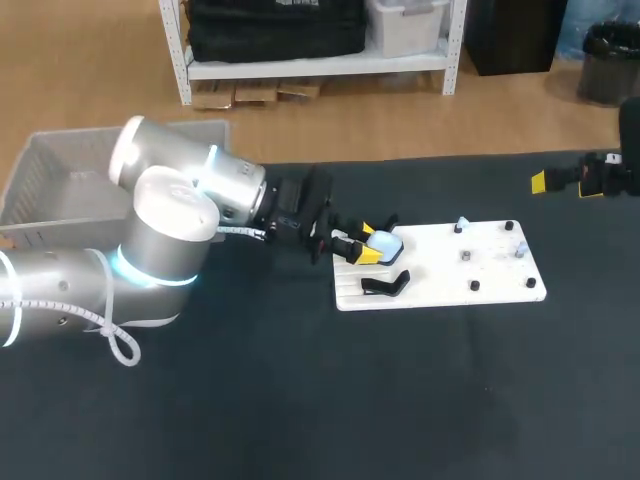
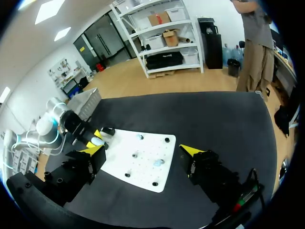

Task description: Pick up each earbud case from the left stands, insert the matching earbuds, close the lid, and place the case in the box.

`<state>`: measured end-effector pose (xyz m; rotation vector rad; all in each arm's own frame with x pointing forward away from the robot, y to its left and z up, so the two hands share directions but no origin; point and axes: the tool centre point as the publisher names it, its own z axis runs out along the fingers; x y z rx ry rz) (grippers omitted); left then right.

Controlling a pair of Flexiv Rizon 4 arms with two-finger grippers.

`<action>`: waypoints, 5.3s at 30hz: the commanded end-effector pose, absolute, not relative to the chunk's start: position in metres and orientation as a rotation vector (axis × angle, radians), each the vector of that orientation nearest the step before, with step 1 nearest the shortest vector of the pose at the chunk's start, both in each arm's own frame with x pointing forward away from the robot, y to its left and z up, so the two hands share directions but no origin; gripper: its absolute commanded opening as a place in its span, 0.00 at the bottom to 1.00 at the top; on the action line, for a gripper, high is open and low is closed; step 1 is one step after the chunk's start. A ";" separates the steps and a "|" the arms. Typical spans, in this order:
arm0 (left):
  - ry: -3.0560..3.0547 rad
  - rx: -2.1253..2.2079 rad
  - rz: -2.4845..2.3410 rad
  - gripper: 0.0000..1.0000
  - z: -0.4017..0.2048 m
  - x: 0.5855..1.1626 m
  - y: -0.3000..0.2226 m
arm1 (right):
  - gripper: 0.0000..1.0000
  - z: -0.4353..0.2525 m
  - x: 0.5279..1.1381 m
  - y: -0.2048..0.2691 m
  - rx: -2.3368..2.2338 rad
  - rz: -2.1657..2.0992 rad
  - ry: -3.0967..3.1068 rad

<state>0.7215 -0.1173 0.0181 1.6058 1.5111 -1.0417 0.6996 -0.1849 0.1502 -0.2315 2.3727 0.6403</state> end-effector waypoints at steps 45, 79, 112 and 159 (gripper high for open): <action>1.316 1.418 -1.100 0.00 0.096 0.694 -0.107 | 1.00 0.150 0.700 -0.186 -0.234 0.642 2.373; 1.129 1.319 -1.197 0.00 0.097 0.673 -0.156 | 1.00 0.180 0.638 -0.141 -0.577 0.592 2.342; 1.158 1.307 -1.240 0.00 0.086 0.668 -0.164 | 1.00 0.145 0.619 -0.058 -0.714 0.573 2.479; 1.190 1.302 -1.217 0.00 0.079 0.663 -0.148 | 1.00 0.109 0.638 -0.017 -0.730 0.539 2.547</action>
